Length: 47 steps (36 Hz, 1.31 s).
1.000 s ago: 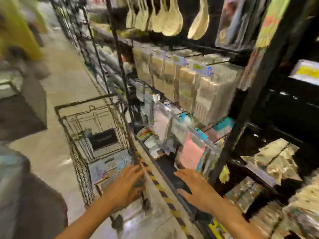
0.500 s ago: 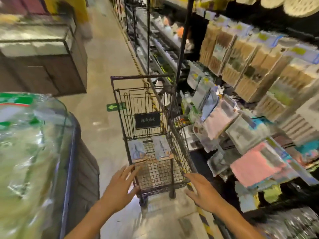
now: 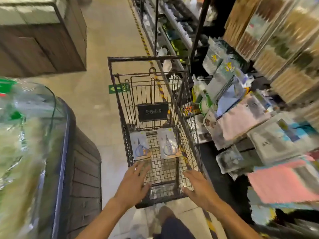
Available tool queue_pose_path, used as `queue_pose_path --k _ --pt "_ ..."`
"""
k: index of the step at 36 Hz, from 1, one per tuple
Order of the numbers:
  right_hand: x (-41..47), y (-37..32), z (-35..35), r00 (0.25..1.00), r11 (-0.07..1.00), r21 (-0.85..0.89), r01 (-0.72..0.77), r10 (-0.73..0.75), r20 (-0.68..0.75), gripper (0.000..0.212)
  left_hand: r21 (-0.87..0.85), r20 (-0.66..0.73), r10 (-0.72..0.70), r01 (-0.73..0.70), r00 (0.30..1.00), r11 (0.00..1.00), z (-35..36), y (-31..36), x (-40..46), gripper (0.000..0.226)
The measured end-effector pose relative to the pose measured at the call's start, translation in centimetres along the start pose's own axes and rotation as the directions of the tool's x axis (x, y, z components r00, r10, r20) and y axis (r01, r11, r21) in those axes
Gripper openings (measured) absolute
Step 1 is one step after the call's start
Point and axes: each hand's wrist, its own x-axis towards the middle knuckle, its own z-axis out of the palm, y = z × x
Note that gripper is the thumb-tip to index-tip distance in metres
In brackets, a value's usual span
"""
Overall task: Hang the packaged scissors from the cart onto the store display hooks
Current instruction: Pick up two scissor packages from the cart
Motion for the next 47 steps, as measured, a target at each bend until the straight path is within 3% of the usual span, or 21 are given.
queue_pose_path --k 5,8,13,17,19,22,27,30,38,42,47 --pt "6.7 1.5 0.8 0.999 0.999 0.021 -0.032 0.032 -0.019 0.068 -0.021 0.0 -0.063 0.063 0.998 0.998 0.8 -0.4 5.6 0.065" --pt "10.1 1.8 0.8 0.995 0.998 0.034 -0.044 0.041 0.094 0.059 -0.028 0.053 -0.12 0.121 0.991 0.992 1.4 -0.6 8.4 0.066" --pt "15.1 3.7 1.4 0.992 0.991 0.122 -0.05 0.035 0.124 0.042 -0.102 0.065 -0.149 0.156 0.987 0.983 3.6 -1.9 13.2 0.065" --pt "18.1 5.7 3.5 0.99 0.992 0.121 -0.023 0.005 0.141 0.049 -0.154 0.176 -0.203 0.23 0.963 0.961 5.8 -2.7 16.1 0.083" --pt "19.4 6.5 4.8 0.995 0.994 0.094 -0.056 0.049 0.082 0.048 -0.178 0.208 -0.227 0.265 0.952 0.948 7.0 -3.2 17.5 0.091" --pt "21.2 8.2 7.0 0.999 0.98 0.193 -0.049 0.053 -0.014 0.047 -0.194 0.252 -0.251 0.303 0.935 0.933 9.0 -4.2 19.3 0.094" --pt "24.4 9.9 9.3 0.969 0.928 0.285 -0.239 0.208 0.137 0.042 -0.201 0.301 -0.239 0.307 0.923 0.93 12.6 -6.2 22.2 0.092" --pt "26.2 11.2 10.9 0.966 0.92 0.304 -0.248 0.209 0.153 0.041 -0.223 0.28 -0.252 0.319 0.926 0.921 13.9 -7.2 23.9 0.086" --pt "33.6 14.0 14.7 0.979 0.897 0.397 -0.197 0.205 0.022 0.07 -0.293 0.269 -0.271 0.346 0.924 0.891 15.8 -9.0 27.7 0.084" --pt "37.6 14.1 15.7 0.963 0.873 0.436 -0.22 0.265 -0.045 0.062 -0.288 0.248 -0.262 0.33 0.932 0.899 16.6 -9.6 29.2 0.07" --pt "40.5 14.2 17.3 0.924 0.845 0.477 -0.243 0.351 -0.151 0.058 -0.322 0.211 -0.256 0.315 0.943 0.893 16.6 -9.7 29.8 0.071"
